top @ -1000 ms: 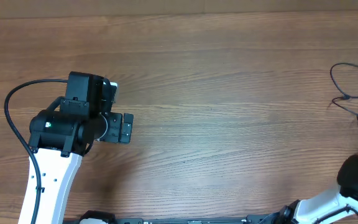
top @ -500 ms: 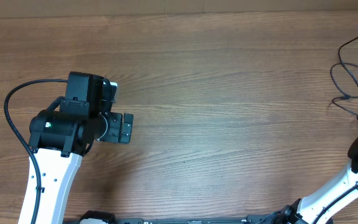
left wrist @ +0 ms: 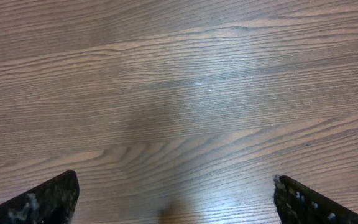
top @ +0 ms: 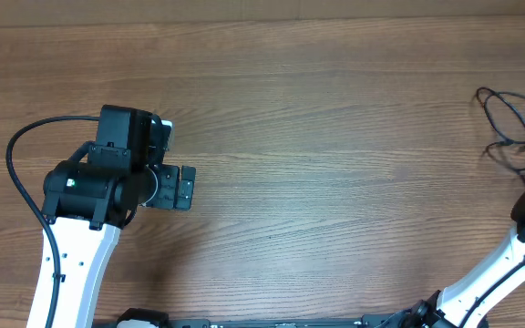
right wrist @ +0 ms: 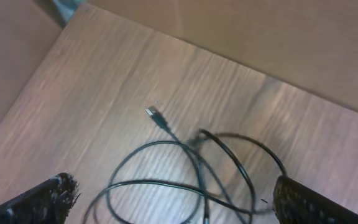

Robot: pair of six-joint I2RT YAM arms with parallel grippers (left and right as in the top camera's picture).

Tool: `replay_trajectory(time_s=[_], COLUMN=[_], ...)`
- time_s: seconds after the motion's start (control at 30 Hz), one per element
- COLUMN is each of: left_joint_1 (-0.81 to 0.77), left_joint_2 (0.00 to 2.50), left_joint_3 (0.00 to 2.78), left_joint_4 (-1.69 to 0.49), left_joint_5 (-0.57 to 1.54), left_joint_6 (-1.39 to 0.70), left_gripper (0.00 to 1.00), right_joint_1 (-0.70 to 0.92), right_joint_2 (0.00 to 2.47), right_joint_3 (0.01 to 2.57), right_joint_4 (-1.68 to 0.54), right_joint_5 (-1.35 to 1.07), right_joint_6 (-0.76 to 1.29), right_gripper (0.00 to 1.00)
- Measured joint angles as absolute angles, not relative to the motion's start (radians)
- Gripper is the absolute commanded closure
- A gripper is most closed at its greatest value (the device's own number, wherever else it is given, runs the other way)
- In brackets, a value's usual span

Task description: Untangle cables

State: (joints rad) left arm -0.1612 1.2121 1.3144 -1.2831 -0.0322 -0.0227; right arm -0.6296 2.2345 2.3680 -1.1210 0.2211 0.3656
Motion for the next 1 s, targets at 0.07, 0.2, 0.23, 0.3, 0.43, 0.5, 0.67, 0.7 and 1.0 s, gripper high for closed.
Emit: replay_trajectory(time_s=[0.07, 0.2, 0.23, 0.3, 0.43, 0.5, 0.67, 0.7, 1.0], left_joint_1=[-0.161, -0.161, -0.161, -0.161, -0.161, -0.161, -0.161, -0.161, -0.161], left_joint_2=[1.212, 1.212, 1.212, 1.212, 1.212, 1.212, 1.212, 1.212, 1.212], left_joint_3=[1.314, 1.314, 1.314, 1.314, 1.314, 1.314, 1.314, 1.314, 1.314], left_joint_4=[-1.283, -1.283, -1.283, -1.283, -1.283, -1.283, -1.283, -1.283, -1.283], left_joint_5=[-0.032, -0.032, -0.032, -0.032, -0.032, -0.032, -0.032, -0.032, -0.032], left_joint_6=[-0.023, -0.023, -0.023, -0.023, -0.023, -0.023, -0.023, -0.023, -0.023], left_gripper=[0.00, 0.00, 0.00, 0.00, 0.01, 0.00, 0.00, 0.00, 0.00], right_joint_1=[-0.622, -0.579, -0.555, -0.497, -0.359, -0.300, -0.163, -0.143, -0.070], right_joint_2=[2.233, 2.188, 2.156, 2.082, 1.943, 1.902, 1.891, 1.891, 1.891], right_joint_3=[2.368, 2.367, 2.367, 2.367, 2.368, 2.370, 2.369, 2.369, 2.369], right_joint_4=[-1.083, -1.015, -1.002, -0.998, -1.048, -1.108, -1.278, -1.308, -1.610], right_joint_5=[0.205, 0.188, 0.186, 0.187, 0.179, 0.179, 0.175, 0.167, 0.078], right_joint_6=[0.366, 0.341, 0.316, 0.277, 0.246, 0.238, 0.235, 0.235, 0.235], right_gripper=[0.00, 0.00, 0.00, 0.00, 0.00, 0.00, 0.00, 0.00, 0.00])
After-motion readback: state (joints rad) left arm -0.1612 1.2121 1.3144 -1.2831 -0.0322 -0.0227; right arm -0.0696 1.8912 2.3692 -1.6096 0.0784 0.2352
